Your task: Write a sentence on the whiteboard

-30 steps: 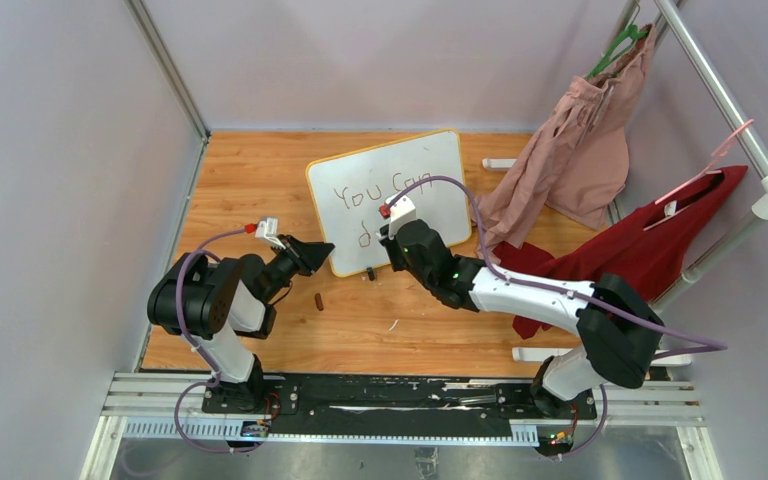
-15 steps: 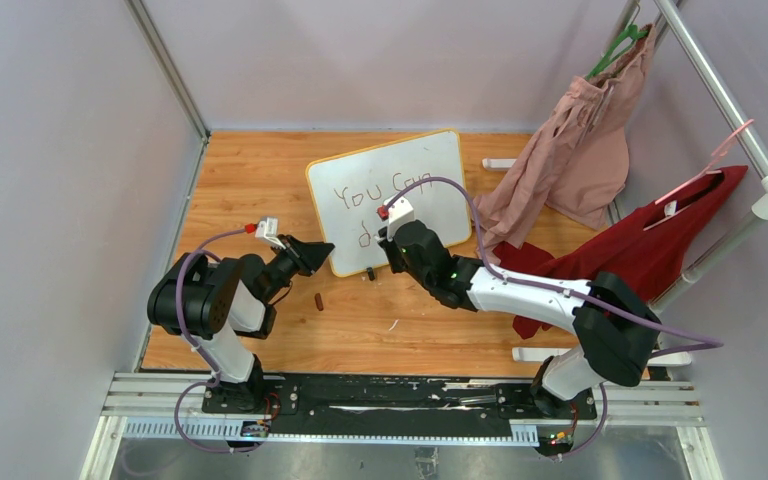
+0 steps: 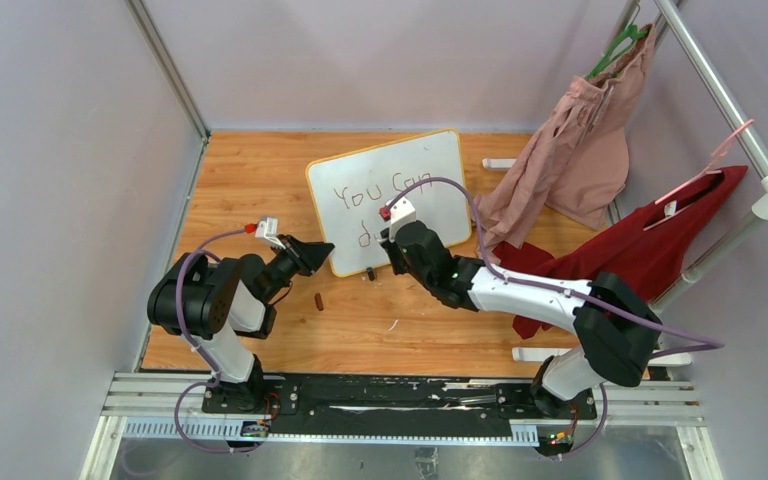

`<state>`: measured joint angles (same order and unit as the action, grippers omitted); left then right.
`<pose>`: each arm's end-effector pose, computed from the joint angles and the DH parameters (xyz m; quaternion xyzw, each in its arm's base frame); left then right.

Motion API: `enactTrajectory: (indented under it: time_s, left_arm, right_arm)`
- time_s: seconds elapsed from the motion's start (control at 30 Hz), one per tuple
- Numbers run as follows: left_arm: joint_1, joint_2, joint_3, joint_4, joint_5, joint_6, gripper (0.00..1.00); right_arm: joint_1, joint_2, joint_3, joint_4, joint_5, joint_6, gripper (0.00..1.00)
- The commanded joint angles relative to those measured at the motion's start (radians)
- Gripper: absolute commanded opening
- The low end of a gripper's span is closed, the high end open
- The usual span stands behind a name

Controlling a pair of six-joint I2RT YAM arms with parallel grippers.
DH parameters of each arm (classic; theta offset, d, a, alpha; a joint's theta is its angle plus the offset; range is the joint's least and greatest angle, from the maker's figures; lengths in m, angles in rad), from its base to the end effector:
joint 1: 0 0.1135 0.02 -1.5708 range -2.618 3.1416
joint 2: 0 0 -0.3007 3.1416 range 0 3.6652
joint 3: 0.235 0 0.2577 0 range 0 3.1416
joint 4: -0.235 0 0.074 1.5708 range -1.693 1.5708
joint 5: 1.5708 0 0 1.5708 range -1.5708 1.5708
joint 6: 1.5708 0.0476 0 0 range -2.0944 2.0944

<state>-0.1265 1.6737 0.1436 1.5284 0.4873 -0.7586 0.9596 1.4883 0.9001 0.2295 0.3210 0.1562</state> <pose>0.2324 -0.0520 0.1644 -0.0515 0.7058 -0.4479 0.5465 0.2123 0.2769 0.2822 -0.2334 0.7824 0.1863 0.5466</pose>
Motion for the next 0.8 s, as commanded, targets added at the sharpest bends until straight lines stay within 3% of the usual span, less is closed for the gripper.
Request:
enactTrajectory:
  time_s: [0.0,0.77]
  left_arm:
    - [0.005,-0.019,0.001,0.042,0.008,0.008,0.00]
    - [0.004,-0.019,0.000,0.042,0.011,0.009,0.00]
  right_arm:
    - [-0.037,-0.016,-0.002,-0.044,0.037,0.006,0.00]
    - [-0.059,-0.002,0.074,-0.052,0.030,-0.007,0.00]
